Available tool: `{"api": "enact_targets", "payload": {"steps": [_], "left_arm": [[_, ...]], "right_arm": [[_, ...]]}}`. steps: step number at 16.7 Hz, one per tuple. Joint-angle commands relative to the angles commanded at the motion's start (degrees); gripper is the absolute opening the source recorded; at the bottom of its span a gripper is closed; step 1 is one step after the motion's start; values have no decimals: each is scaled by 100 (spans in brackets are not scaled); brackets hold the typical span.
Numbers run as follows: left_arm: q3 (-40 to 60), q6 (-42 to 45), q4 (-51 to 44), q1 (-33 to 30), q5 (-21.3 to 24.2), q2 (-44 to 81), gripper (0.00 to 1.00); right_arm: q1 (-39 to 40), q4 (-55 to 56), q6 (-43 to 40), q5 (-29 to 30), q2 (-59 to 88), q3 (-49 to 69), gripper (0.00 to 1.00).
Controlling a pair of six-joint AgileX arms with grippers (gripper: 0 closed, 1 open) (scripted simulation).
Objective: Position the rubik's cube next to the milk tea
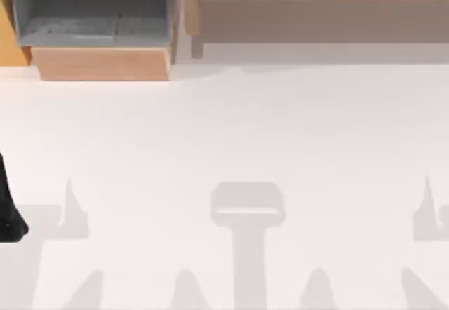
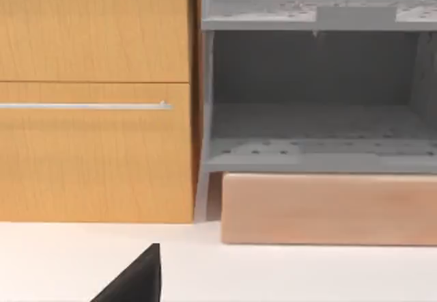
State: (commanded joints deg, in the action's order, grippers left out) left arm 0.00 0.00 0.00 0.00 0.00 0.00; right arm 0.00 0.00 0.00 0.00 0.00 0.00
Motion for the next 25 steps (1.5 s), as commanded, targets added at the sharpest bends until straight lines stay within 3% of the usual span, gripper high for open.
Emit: {"api": "enact_targets", "payload": {"steps": [5, 9, 20, 25], "left_arm": [[0, 0, 0, 0, 0, 0, 100], [0, 0, 0, 0, 0, 0, 100], [0, 0, 0, 0, 0, 0, 100], [0, 0, 0, 0, 0, 0, 100]], "right_arm": [[-56, 248, 10, 29, 357, 185, 100], [-197, 1043, 39, 80, 1684, 776, 100], [-454, 4455, 92, -14, 8389, 3373, 100], [-440, 5775, 89, -147, 10547, 4411, 100]]}}
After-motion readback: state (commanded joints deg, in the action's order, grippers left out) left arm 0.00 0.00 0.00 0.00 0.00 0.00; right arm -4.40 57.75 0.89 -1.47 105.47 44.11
